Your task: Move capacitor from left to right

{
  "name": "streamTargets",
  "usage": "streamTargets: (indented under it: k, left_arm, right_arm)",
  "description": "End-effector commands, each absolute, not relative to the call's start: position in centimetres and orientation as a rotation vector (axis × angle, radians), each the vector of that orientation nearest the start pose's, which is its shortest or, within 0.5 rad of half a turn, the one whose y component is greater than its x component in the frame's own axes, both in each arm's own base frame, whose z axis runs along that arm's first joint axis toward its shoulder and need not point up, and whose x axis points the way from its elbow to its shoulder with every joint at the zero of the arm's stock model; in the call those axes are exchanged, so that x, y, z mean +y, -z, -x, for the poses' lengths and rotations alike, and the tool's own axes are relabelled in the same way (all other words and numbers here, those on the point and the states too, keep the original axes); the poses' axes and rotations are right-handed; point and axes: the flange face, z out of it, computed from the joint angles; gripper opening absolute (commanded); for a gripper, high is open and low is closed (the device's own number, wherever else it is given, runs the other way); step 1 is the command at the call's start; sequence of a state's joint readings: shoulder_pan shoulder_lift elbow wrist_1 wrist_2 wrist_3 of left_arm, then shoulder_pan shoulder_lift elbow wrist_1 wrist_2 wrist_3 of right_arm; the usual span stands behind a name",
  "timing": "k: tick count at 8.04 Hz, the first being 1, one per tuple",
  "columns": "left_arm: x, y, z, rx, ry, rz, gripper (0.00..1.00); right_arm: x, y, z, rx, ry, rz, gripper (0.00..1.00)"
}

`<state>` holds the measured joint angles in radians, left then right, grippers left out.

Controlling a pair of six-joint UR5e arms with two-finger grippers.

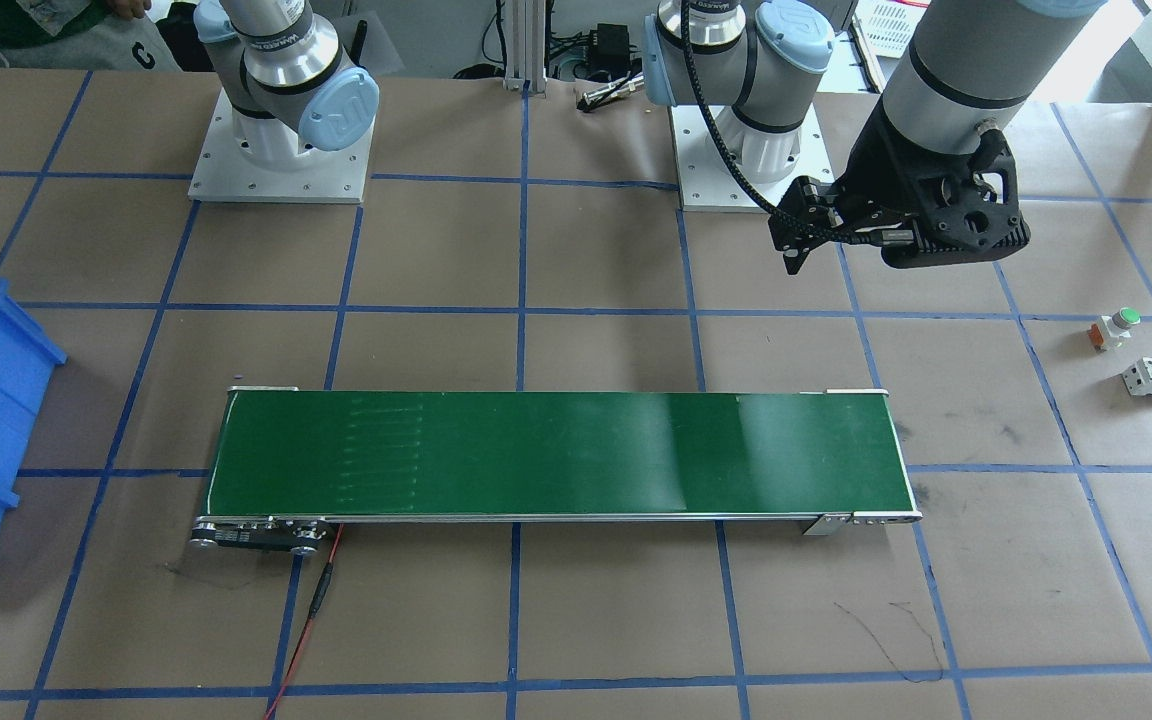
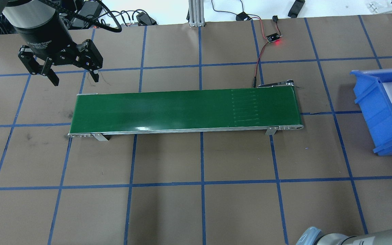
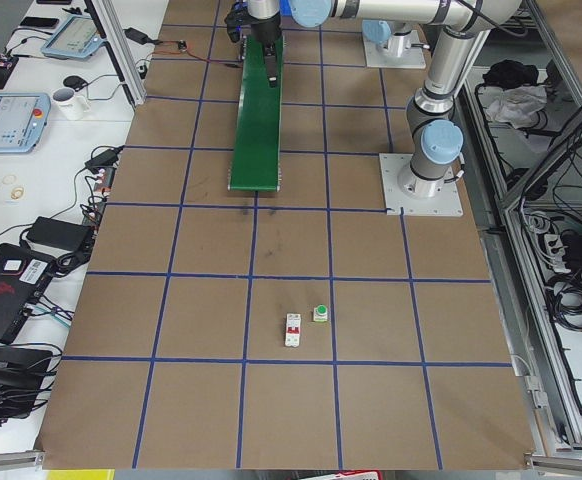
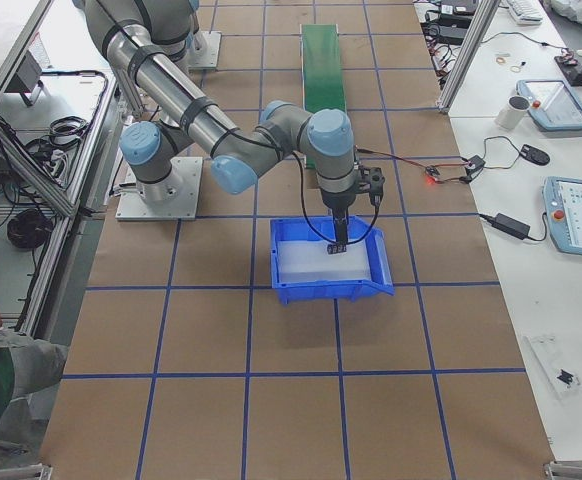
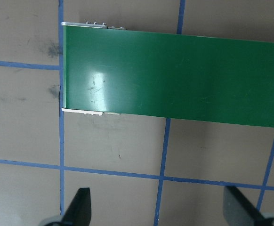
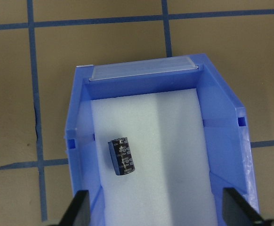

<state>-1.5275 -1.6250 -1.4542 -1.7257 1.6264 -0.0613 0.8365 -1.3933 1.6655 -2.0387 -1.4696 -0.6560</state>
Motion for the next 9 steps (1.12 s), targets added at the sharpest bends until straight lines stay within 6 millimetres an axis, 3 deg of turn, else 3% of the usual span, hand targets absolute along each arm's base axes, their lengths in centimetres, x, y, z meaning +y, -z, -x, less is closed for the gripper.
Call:
streamTargets:
  k: [1, 4, 9]
  left_arm:
    - [-50.9, -50.3, 10.6, 3.075, -0.141, 0.156, 1.00]
    - [-51.0, -50.3, 10.5, 3.077, -0.141, 0.159, 1.00]
    - [-51.0, -50.3, 10.5, 3.080, -0.141, 0.159, 1.00]
  right_arm:
    - [-53.1, -44.9, 18.3, 3.176, 0.373, -0.146, 1.00]
    - [-54.3, -46.6, 9.5, 3.125, 0.394, -0.160, 1.00]
    - [-55.1, -46.6, -3.4, 3.057, 0.382, -0.212, 1.00]
